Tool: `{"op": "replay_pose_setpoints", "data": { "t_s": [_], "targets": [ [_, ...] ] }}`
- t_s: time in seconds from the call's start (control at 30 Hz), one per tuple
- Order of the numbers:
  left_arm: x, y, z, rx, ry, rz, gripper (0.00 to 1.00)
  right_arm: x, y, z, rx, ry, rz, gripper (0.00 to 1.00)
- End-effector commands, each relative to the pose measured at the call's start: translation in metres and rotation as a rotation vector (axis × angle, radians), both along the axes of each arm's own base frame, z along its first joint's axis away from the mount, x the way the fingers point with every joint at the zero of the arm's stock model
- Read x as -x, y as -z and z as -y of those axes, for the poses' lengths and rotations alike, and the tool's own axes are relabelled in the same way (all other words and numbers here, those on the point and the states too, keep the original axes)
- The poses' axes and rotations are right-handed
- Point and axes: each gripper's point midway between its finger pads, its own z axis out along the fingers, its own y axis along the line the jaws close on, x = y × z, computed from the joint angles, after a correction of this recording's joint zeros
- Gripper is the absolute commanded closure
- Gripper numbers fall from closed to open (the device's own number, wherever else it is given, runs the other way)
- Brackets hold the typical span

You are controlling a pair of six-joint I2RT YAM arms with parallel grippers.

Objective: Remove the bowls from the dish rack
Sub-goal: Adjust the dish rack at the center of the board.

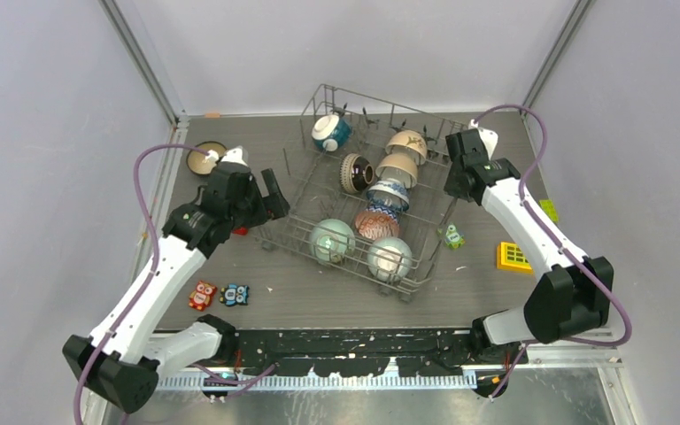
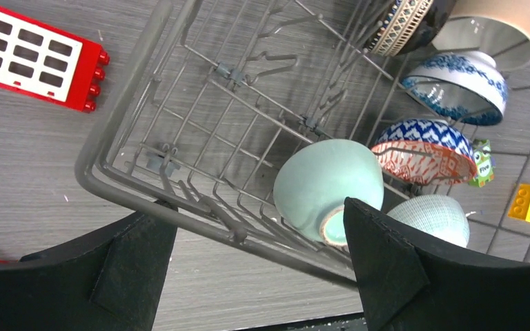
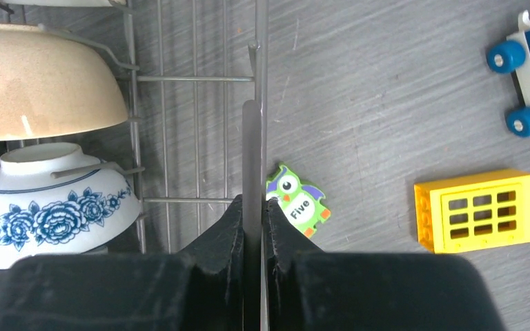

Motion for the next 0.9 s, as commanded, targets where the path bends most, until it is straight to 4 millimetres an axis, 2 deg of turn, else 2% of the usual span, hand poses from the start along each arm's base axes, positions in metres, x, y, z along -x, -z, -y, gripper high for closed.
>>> {"op": "replay_pose_setpoints", "data": {
  "t_s": [0.0,0.13,0.33,0.43,0.5,0.57,0.63,0.77,0.87],
  "targets": [
    [-0.033,-0.018,0.017,0.016,0.026,0.085,0.11,0.011,-0.035,-0.022,-0.216,0.039,0.135,0.85],
    [-0.055,-0.028,0.025,0.003,0.024,0.109,0.11,0.026,-0.037,-0.023,-0.265,0.056,0.153,0.84],
    [-0.083,-0.029,0.036,-0.006,0.023,0.119,0.10,0.046,-0.036,-0.026,-0.336,0.074,0.168,0.77],
    [-0.094,-0.029,0.040,-0.015,0.023,0.121,0.10,0.051,-0.037,-0.026,-0.348,0.068,0.169,0.68],
    [-0.099,-0.030,0.041,-0.026,0.025,0.121,0.10,0.052,-0.042,-0.026,-0.340,0.053,0.175,0.59],
    [-0.100,-0.034,0.039,-0.039,0.022,0.123,0.08,0.053,-0.049,-0.024,-0.322,0.038,0.188,0.44],
    [-0.098,-0.041,0.034,-0.050,0.010,0.137,0.05,0.053,-0.055,-0.021,-0.303,0.025,0.196,0.33],
    [-0.084,-0.058,0.015,-0.076,-0.038,0.174,0.00,0.055,-0.064,-0.020,-0.287,-0.003,0.208,0.18],
    [-0.068,-0.070,-0.008,-0.099,-0.117,0.190,0.00,0.058,-0.071,-0.018,-0.276,-0.011,0.227,0.12]
  ]
}}
